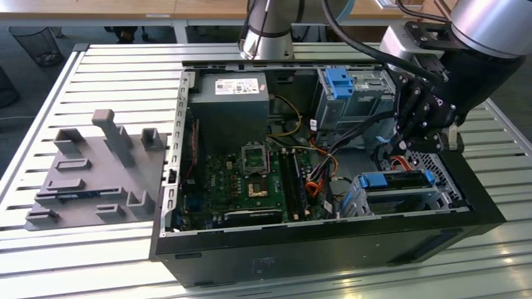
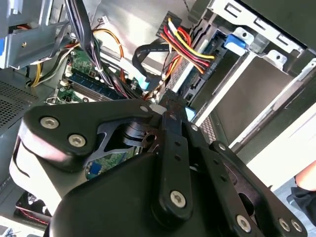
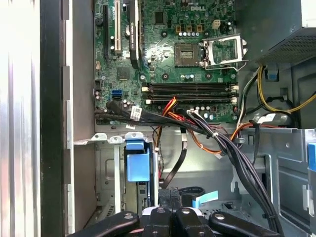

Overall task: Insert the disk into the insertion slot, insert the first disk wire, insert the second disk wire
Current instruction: 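Insert the second disk wire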

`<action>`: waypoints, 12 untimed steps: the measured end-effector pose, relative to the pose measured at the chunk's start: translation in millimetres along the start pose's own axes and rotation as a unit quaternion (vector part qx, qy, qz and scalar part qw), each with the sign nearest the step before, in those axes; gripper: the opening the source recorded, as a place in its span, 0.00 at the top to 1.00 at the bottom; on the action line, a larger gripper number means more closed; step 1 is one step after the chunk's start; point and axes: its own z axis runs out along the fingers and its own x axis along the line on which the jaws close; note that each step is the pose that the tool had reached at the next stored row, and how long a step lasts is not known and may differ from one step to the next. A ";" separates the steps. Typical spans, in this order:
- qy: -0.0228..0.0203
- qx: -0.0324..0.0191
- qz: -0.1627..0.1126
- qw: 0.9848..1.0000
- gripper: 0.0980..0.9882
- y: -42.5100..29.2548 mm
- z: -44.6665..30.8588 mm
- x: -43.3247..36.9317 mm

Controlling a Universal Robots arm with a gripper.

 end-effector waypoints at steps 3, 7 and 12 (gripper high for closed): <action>0.000 0.000 0.000 1.000 0.99 0.1 0.0 0.0; 0.000 0.000 0.000 1.000 0.99 0.2 0.0 0.0; 0.000 0.000 0.000 1.000 0.99 0.6 0.1 -2.4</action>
